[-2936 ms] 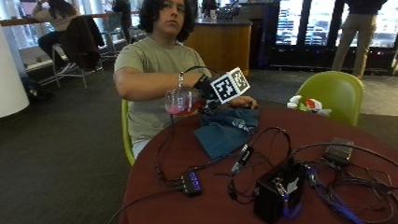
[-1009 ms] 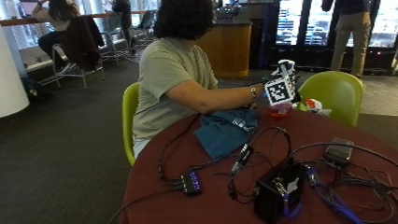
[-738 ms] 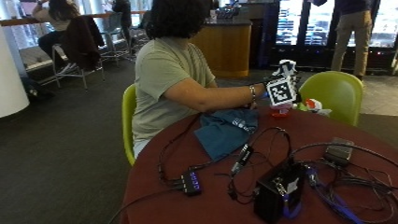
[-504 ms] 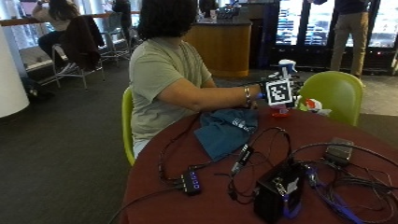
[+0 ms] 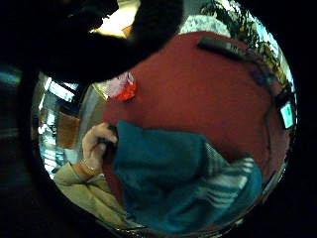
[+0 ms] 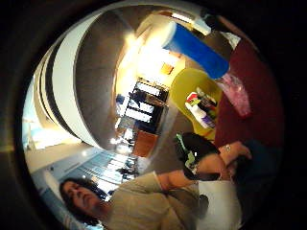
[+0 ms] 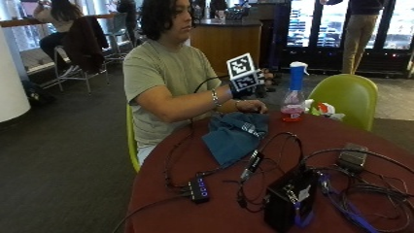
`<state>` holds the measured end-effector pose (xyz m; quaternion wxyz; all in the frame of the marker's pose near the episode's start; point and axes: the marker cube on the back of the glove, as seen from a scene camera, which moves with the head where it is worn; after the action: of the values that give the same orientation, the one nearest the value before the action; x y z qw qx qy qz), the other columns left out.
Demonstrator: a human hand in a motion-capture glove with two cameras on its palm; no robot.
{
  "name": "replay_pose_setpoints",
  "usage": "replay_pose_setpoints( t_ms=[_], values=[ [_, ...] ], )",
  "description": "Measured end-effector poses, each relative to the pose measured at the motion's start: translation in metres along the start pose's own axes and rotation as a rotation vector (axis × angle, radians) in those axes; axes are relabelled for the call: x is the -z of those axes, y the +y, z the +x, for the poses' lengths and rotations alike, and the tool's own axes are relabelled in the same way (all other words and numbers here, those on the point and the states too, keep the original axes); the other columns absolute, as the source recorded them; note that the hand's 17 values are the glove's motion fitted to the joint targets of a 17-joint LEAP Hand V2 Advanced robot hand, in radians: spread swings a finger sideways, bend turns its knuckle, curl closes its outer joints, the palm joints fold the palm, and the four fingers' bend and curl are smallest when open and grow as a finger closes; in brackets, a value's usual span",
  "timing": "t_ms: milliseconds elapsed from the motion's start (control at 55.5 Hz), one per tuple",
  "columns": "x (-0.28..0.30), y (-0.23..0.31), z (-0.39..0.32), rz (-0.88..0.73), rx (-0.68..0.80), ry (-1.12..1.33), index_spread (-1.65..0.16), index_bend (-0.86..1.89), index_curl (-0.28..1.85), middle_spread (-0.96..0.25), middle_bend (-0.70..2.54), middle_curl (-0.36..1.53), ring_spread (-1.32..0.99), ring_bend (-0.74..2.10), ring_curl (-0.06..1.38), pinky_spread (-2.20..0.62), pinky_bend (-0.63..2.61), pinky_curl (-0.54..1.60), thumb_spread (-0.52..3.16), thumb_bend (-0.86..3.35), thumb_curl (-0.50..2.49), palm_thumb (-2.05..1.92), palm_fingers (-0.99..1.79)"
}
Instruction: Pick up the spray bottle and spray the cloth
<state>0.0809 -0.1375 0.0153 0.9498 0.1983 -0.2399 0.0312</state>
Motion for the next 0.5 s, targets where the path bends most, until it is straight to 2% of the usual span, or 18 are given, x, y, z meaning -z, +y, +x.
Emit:
replay_pose_setpoints(
  t_ms=[108,198,504],
  values=[
    [0.034,0.028,-0.008,0.023,0.045,0.178,-0.37,0.15,0.32,-0.01,0.17,0.31,-0.05,0.35,0.36,0.22,0.38,0.37,0.91,-0.04,0.48,0.71,0.37],
    [0.049,0.052,-0.019,-0.036,0.075,0.275,-0.39,0.17,0.31,-0.02,0.15,0.29,-0.06,0.36,0.36,0.23,0.36,0.36,0.93,-0.04,0.46,0.69,0.34],
    [0.069,0.126,-0.039,-0.154,0.03,0.398,-0.41,0.18,0.32,-0.04,0.17,0.27,-0.08,0.34,0.34,0.22,0.32,0.35,0.97,-0.03,0.41,0.66,0.31]
  ],
)
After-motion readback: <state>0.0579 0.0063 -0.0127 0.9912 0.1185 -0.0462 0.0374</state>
